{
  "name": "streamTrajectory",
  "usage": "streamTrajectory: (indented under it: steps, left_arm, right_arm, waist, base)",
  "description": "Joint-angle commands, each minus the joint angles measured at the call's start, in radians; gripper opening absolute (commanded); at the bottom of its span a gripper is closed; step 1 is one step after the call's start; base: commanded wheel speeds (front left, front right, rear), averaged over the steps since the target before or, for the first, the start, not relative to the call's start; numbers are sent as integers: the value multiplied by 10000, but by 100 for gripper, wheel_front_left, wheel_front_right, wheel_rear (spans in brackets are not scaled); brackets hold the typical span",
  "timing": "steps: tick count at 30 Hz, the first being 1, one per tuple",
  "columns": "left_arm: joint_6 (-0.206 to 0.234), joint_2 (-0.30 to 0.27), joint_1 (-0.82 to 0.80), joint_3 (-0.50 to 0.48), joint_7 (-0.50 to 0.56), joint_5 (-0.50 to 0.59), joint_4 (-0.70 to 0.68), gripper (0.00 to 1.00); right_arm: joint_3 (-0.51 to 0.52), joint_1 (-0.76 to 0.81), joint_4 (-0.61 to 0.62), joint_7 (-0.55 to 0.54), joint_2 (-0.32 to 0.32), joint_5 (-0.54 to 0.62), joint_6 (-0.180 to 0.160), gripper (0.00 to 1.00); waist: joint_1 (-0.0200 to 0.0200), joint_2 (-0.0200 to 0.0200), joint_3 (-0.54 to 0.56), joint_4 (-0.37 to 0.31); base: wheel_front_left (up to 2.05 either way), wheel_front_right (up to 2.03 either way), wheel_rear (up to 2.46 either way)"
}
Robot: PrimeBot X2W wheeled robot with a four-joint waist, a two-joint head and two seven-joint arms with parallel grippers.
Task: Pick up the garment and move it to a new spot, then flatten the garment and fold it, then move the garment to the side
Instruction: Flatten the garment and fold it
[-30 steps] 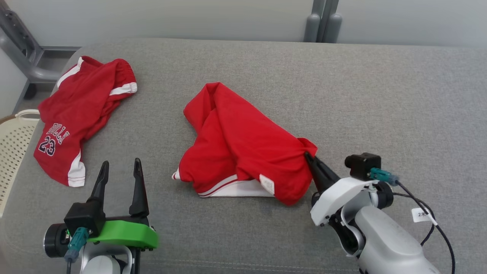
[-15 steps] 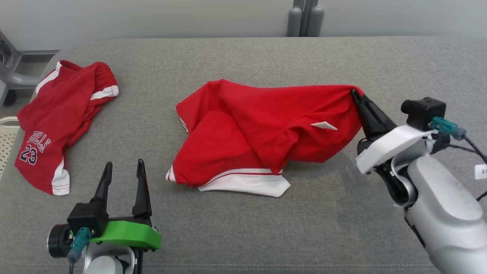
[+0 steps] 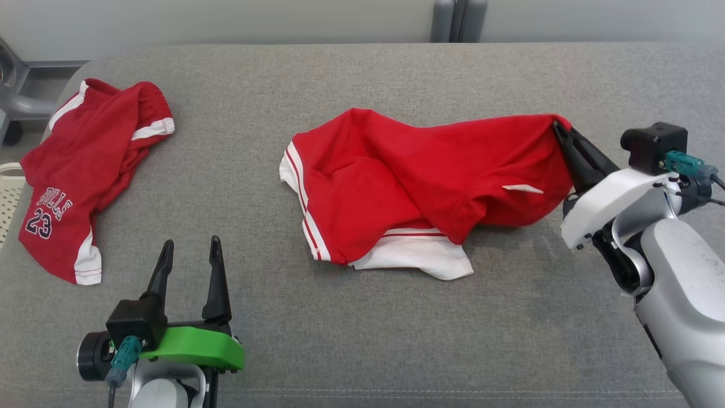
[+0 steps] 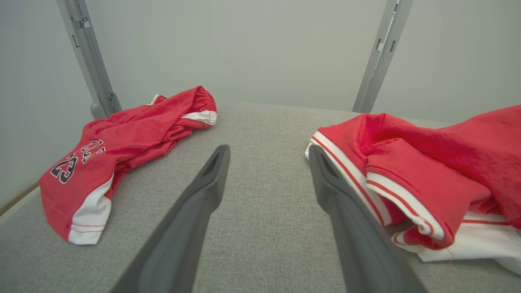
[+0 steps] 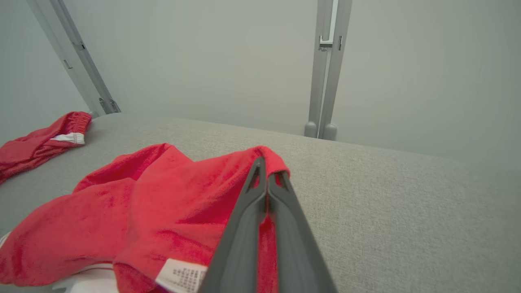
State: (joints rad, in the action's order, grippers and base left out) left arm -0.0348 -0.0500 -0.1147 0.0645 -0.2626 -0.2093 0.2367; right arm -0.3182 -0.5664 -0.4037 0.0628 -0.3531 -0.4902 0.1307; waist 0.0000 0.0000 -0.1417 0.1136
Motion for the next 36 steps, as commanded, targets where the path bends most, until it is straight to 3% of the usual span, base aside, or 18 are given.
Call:
streamTrajectory:
  steps: [1,7,8,9,10,19,36]
  left_arm:
    - [-1,-12,-196,24,-31,-58,39,100]
    - [-30,-11,-241,11,-31,33,75,100]
    - [-43,-11,-253,6,-29,63,88,100]
    - [-44,-11,-266,2,-31,77,95,100]
    - [-59,-11,-275,8,-29,73,104,100]
    - [-86,-11,-265,61,-29,19,167,100]
    - [17,-13,258,349,-29,-175,115,100]
  right_arm:
    - [87,238,-270,-45,-15,197,1,0]
    - [611,309,-1517,419,206,702,1,0]
    - [680,256,-1688,544,226,795,1,22]
    - [739,206,-1848,625,294,839,-1,76]
    - [795,173,-1989,707,384,849,-1,100]
    - [1430,247,-2397,1429,623,1138,-1,100]
    - [2005,2397,-944,1699,1670,1122,1,100]
  waist:
    - [0,0,-46,17]
    - [0,0,-130,-41]
    - [0,0,-135,-63]
    - [0,0,-144,-87]
    - [0,0,-151,-116]
    - [0,0,-118,-455]
    - [0,0,206,-746]
  base:
    - [0,0,0]
    - [0,0,0]
    - [0,0,0]
    - [0,0,0]
    - [0,0,0]
    - [0,0,0]
    - [0,0,0]
